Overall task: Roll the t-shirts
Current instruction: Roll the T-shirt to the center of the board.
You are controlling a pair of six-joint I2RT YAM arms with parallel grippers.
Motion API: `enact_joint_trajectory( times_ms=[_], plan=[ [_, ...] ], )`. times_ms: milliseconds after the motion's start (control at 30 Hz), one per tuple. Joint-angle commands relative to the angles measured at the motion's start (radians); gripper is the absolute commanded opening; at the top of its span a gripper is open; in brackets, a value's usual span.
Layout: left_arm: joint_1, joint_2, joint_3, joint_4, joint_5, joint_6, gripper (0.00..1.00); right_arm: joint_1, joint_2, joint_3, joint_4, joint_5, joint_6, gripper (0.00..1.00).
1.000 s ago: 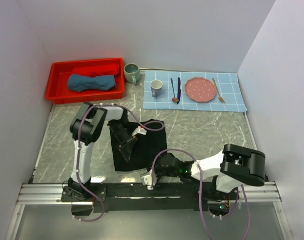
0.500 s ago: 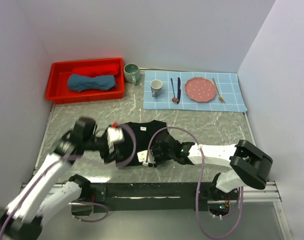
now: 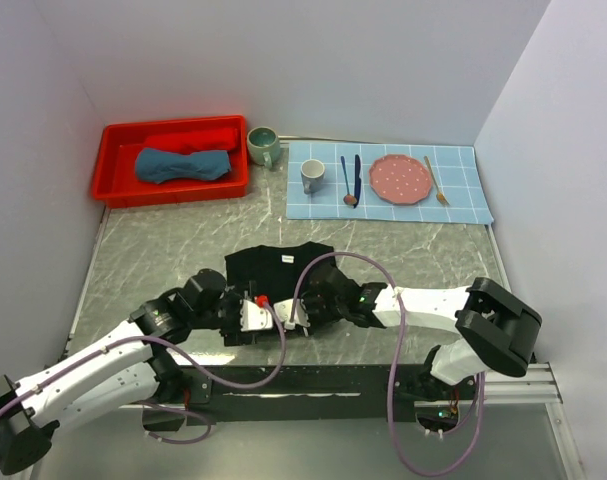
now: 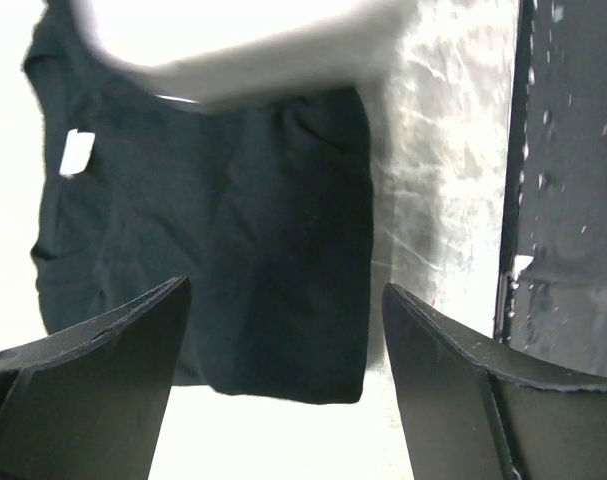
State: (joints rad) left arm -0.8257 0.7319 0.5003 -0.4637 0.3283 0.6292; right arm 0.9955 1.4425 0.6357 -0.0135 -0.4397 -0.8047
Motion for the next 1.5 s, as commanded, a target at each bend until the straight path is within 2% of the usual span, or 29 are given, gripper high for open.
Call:
enact_joint_trajectory(
  times_ms=[0,300,400,433,500,533,633,833,1033,1133,1167,1267,1467],
  plan=[
    [-0.023,0.04,-0.039,0.063,0.018,0.133,0.81,-0.006,0.001,0.024,-0.033,-0.04,0.064,0.04],
    [-0.039,0.149,-0.114,0.166,0.011,0.184,0.8,-0.009,-0.007,0.018,-0.028,-0.044,0.081,0.04],
    [-0.055,0.185,-0.128,0.183,-0.017,0.185,0.72,-0.009,-0.008,0.022,-0.032,-0.051,0.094,0.04],
    [-0.058,0.193,-0.125,0.183,-0.02,0.187,0.57,-0.012,-0.008,0.024,-0.032,-0.054,0.102,0.04],
    [-0.062,0.221,-0.118,0.172,-0.025,0.184,0.38,-0.011,-0.005,0.025,-0.039,-0.062,0.113,0.04],
    [-0.064,0.23,-0.108,0.166,-0.034,0.176,0.2,-0.015,-0.004,0.033,-0.04,-0.067,0.124,0.04],
    [-0.064,0.245,-0.063,0.114,-0.038,0.15,0.01,-0.027,0.001,0.051,-0.054,-0.089,0.148,0.04],
    [-0.064,0.238,0.099,-0.132,0.026,0.096,0.01,-0.113,0.05,0.165,-0.147,-0.2,0.258,0.04],
    [-0.03,0.259,0.199,-0.268,0.1,0.081,0.01,-0.224,0.153,0.303,-0.296,-0.383,0.286,0.04],
    [0.04,0.332,0.263,-0.363,0.182,0.124,0.01,-0.274,0.238,0.396,-0.416,-0.454,0.288,0.04],
    [0.1,0.351,0.277,-0.392,0.201,0.144,0.01,-0.285,0.284,0.418,-0.468,-0.485,0.291,0.04],
    [0.195,0.432,0.314,-0.415,0.244,0.177,0.01,-0.316,0.363,0.496,-0.563,-0.53,0.266,0.04],
    [0.301,0.658,0.42,-0.492,0.314,0.237,0.01,-0.337,0.522,0.653,-0.746,-0.588,0.179,0.04]
  ],
)
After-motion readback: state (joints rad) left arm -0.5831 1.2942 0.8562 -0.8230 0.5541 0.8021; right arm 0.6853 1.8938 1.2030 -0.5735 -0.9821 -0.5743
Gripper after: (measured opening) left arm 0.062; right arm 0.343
